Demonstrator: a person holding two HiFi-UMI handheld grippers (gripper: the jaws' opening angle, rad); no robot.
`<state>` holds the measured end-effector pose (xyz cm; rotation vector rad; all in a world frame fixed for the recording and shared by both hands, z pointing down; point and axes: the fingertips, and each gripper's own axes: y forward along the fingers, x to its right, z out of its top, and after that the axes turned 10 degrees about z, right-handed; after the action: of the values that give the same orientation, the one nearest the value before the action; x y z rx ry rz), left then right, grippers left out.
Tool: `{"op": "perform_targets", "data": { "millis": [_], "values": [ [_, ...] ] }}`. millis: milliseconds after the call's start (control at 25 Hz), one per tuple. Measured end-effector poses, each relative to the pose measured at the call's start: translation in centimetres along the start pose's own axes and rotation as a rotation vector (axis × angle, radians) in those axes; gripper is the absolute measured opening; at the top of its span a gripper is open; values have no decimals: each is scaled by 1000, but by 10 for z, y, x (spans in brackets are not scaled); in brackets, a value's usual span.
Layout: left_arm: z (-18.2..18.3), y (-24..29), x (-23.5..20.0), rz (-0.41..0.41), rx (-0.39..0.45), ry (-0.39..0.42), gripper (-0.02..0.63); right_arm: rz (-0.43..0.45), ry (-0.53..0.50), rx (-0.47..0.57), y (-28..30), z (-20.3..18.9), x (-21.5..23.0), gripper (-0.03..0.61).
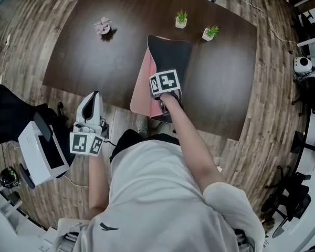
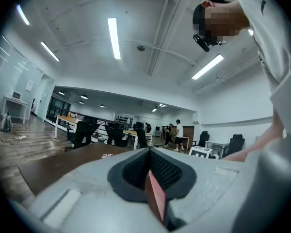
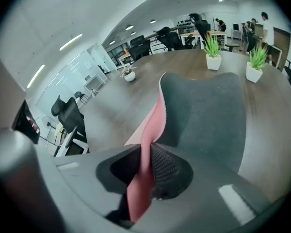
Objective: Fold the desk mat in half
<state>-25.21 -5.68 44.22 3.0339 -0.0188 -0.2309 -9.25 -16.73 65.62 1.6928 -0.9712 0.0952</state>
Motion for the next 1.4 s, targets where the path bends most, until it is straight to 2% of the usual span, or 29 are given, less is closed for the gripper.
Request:
{"op": "perform_targets", "data": {
  "millis": [120, 520, 600, 800, 1040, 1240, 1400],
  "values": [
    [0, -1, 1, -2, 1, -1, 0, -24, 31, 37, -5, 7, 10, 60],
    [-1, -1, 2, -12, 4, -5, 0, -20, 43, 34, 11, 8, 12, 65],
    [-1, -2, 2, -12, 4, -7, 0, -27, 24, 65, 13, 12, 11, 103],
    [-1, -3, 1, -9, 7, -11, 0, -13, -34, 164, 11, 25, 0, 133],
    [1, -4, -7, 4, 13, -18, 0, 23, -109, 274, 1, 30, -29, 123],
    [-3, -1, -7, -8, 11, -23, 0, 69, -137, 324, -17, 34, -44, 104],
    [-4, 4, 4, -33, 10, -24, 0, 56, -185, 353, -39, 38, -47, 99]
  ]
}}
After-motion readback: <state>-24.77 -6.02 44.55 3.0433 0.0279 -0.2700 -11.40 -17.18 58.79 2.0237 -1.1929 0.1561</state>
